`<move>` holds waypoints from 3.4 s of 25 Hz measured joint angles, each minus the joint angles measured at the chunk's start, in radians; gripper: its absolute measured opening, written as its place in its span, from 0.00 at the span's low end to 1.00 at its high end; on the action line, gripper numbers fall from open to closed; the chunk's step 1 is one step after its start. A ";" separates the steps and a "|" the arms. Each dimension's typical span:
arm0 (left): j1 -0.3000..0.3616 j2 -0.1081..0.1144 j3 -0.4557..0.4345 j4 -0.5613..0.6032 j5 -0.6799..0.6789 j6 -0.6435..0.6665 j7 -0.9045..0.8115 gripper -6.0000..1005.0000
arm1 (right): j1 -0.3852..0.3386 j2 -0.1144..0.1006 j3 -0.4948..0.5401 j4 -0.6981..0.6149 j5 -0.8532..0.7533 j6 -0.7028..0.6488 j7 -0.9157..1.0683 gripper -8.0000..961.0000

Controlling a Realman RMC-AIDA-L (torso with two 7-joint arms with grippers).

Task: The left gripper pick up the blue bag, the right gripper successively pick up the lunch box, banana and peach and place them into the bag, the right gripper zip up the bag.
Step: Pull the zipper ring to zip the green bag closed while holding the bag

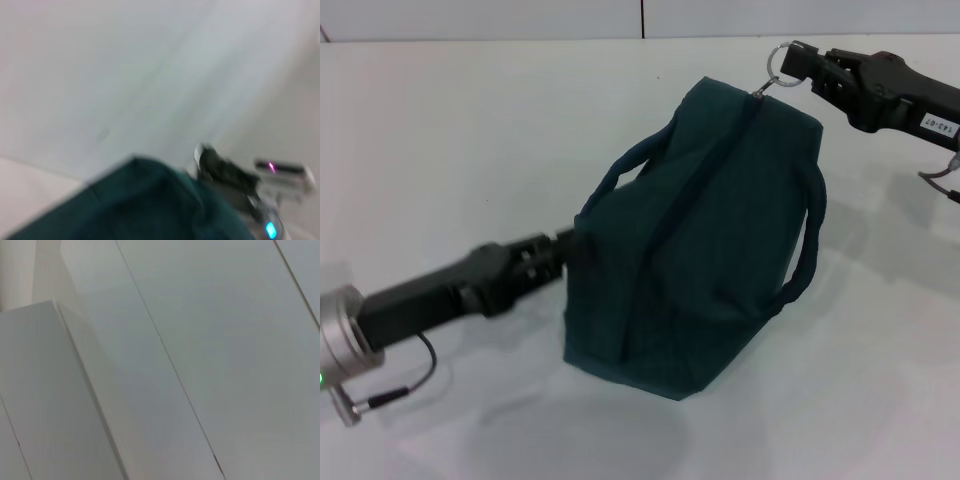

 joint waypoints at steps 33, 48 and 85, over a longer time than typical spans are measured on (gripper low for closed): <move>-0.521 0.076 -0.082 0.178 0.487 -0.087 -0.790 0.89 | -0.030 -0.003 -0.007 0.005 0.046 -0.065 -0.078 0.03; -0.569 0.077 -0.041 0.218 0.475 -0.043 -0.887 0.89 | -0.027 -0.003 -0.007 0.002 0.046 -0.065 -0.079 0.03; -0.573 0.054 0.061 0.244 0.478 -0.098 -0.883 0.33 | -0.027 -0.001 -0.001 0.010 0.045 -0.090 -0.092 0.03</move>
